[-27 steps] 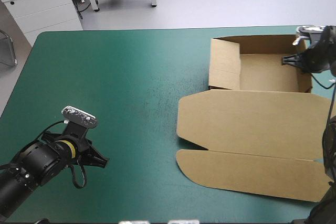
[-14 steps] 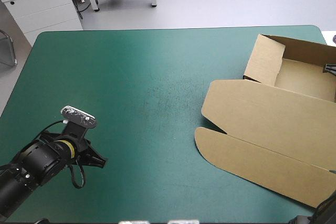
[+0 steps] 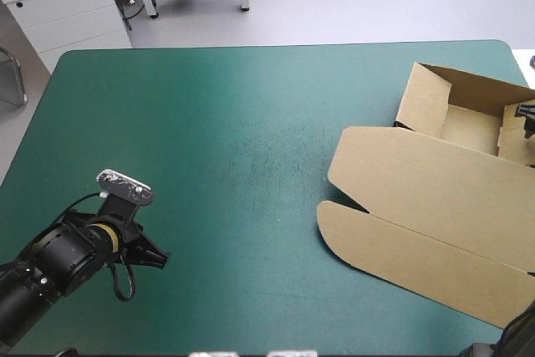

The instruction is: Fold the box

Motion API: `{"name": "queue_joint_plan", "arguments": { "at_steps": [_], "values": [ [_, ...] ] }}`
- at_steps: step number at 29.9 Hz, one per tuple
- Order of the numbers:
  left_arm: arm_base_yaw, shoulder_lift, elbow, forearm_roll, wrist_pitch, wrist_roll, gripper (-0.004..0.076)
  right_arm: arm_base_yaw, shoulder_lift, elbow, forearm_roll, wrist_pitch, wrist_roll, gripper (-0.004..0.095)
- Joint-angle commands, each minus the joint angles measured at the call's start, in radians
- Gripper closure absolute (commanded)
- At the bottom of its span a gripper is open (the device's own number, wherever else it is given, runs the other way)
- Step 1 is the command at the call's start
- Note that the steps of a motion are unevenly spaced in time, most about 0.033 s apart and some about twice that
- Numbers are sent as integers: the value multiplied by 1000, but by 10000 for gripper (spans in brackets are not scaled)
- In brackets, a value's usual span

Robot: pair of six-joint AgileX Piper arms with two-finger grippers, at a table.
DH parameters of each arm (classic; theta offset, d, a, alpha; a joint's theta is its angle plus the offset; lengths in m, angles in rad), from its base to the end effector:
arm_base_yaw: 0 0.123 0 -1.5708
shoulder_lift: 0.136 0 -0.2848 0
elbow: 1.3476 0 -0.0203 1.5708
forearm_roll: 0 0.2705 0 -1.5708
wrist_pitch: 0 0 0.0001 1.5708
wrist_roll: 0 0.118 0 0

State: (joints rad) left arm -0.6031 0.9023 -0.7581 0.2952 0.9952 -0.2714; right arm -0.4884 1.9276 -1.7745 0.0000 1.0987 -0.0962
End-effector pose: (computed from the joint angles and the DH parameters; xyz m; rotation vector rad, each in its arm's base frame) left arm 0.1689 -0.0814 0.2750 0.5417 2.4968 0.0513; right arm 0.3996 -0.2123 0.2679 0.5354 2.6954 -0.1631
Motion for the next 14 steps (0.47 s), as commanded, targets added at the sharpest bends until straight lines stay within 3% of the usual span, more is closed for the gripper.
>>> {"name": "queue_joint_plan", "arguments": {
  "at_steps": [1, 5, 12, 14],
  "values": [
    [-5, -8, -27, 22, -26, -7, 734, -6, -85, -67, -30, 5, 5, 113],
    [-5, -8, -27, 22, -30, -7, 734, -6, -135, -127, 48, 54, -31, 251],
    [-5, -8, -27, 22, -48, -7, 734, -2, -236, -153, 281, 92, -121, 923],
    [-5, -8, -27, 20, -64, -9, 734, 12, -257, -153, 317, 106, -138, 921]
  ]
}}
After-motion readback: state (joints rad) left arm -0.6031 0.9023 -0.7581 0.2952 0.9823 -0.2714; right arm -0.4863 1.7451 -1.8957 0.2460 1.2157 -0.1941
